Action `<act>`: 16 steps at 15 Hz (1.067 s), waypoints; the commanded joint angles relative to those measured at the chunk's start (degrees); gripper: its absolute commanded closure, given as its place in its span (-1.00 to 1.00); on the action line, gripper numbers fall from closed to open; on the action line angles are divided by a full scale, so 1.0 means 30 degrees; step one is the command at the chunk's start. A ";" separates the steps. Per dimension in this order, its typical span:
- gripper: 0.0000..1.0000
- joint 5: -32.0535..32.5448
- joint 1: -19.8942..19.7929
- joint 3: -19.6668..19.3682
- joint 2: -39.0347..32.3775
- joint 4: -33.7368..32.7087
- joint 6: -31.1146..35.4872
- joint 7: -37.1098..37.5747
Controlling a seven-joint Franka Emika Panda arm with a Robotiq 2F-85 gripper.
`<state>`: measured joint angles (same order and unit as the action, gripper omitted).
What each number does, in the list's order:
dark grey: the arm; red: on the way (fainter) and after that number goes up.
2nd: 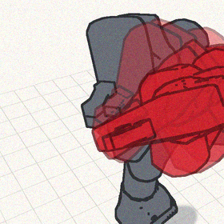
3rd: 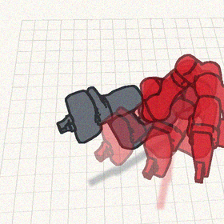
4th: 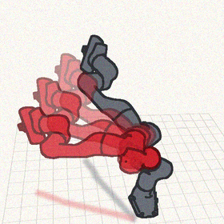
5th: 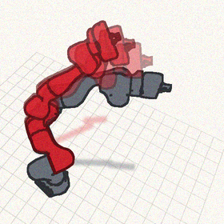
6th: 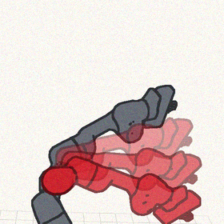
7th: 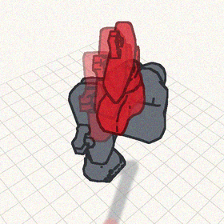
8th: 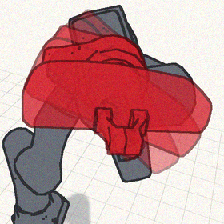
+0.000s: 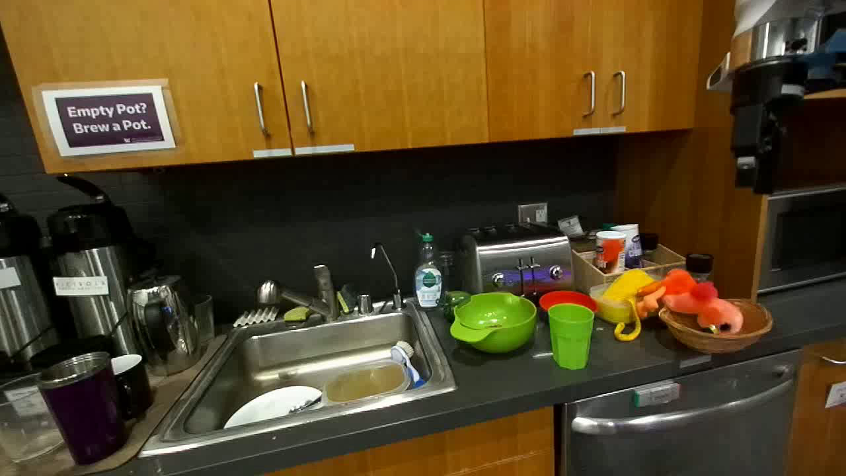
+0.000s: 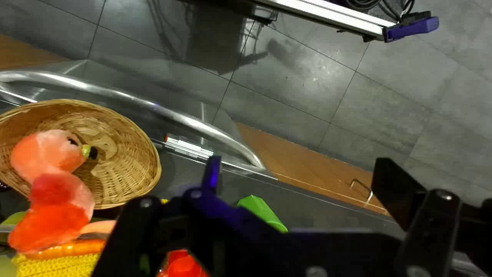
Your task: Push down the right switch on the toaster
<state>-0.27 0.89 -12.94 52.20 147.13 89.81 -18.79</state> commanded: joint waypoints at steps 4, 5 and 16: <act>-1.00 -0.0098 -0.0182 0.0132 -0.0048 -0.0033 -0.0025 -0.0112; -1.00 -0.0098 -0.0182 0.0132 -0.0047 -0.0033 -0.0025 -0.0112; -1.00 -0.0232 0.0017 -0.0087 0.0039 0.2070 0.7978 -0.0789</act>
<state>-0.27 0.94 -12.94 52.15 149.97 102.56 -19.96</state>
